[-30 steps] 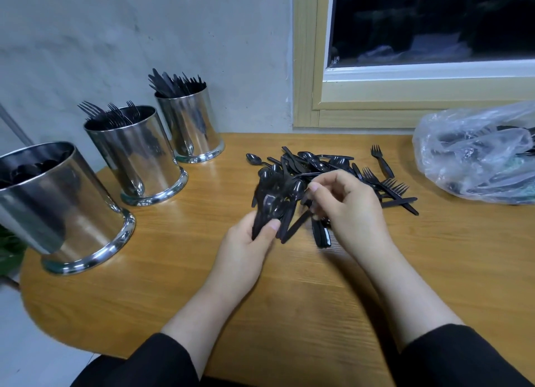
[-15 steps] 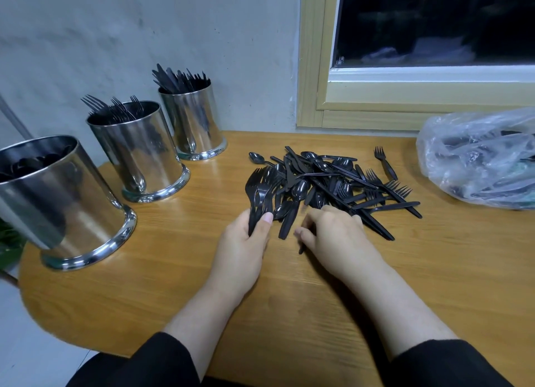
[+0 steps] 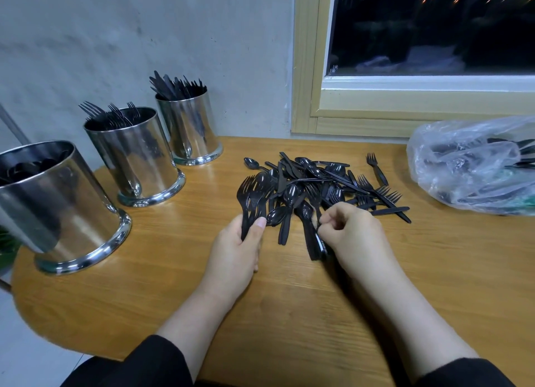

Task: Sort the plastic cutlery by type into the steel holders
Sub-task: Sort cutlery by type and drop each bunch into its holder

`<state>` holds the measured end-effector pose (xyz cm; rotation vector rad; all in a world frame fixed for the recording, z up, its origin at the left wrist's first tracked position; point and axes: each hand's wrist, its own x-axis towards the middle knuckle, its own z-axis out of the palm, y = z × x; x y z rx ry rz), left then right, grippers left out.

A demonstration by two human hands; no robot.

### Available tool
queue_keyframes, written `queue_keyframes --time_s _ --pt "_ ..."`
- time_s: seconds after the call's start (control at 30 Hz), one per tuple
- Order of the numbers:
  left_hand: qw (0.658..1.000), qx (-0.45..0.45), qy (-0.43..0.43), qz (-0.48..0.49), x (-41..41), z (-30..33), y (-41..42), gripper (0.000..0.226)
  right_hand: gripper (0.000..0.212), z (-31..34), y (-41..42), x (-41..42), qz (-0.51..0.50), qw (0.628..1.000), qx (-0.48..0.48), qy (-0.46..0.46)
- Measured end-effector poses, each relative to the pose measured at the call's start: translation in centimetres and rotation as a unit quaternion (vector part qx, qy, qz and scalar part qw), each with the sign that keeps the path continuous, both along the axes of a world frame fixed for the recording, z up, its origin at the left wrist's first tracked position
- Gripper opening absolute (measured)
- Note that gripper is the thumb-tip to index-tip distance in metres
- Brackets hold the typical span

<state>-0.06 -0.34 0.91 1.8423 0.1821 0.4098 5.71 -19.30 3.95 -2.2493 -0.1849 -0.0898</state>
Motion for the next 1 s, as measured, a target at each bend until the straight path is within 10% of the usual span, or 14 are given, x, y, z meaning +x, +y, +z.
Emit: queue_keyframes --time_s 0.23,0.5,0.7,1.0 --pt "0.981 -0.191 0.021 0.032 0.6 0.6 -3.6 0.028 0.017 0.1 0.4 -1.2 0.105 0.981 0.162 -0.028" --pt "0.963 -0.269 0.006 -0.012 1.2 0.8 -6.8 0.019 0.022 0.0 -0.1 -1.2 0.181 0.978 0.099 -0.018" --pt "0.961 -0.276 -0.007 0.02 1.5 0.1 -5.7 0.033 0.022 0.7 -6.1 2.6 -0.043 0.993 -0.101 -0.037" --pt "0.964 -0.265 -0.011 -0.003 1.0 0.2 -5.5 0.021 0.013 -1.3 -6.7 3.1 -0.047 0.981 -0.185 0.016"
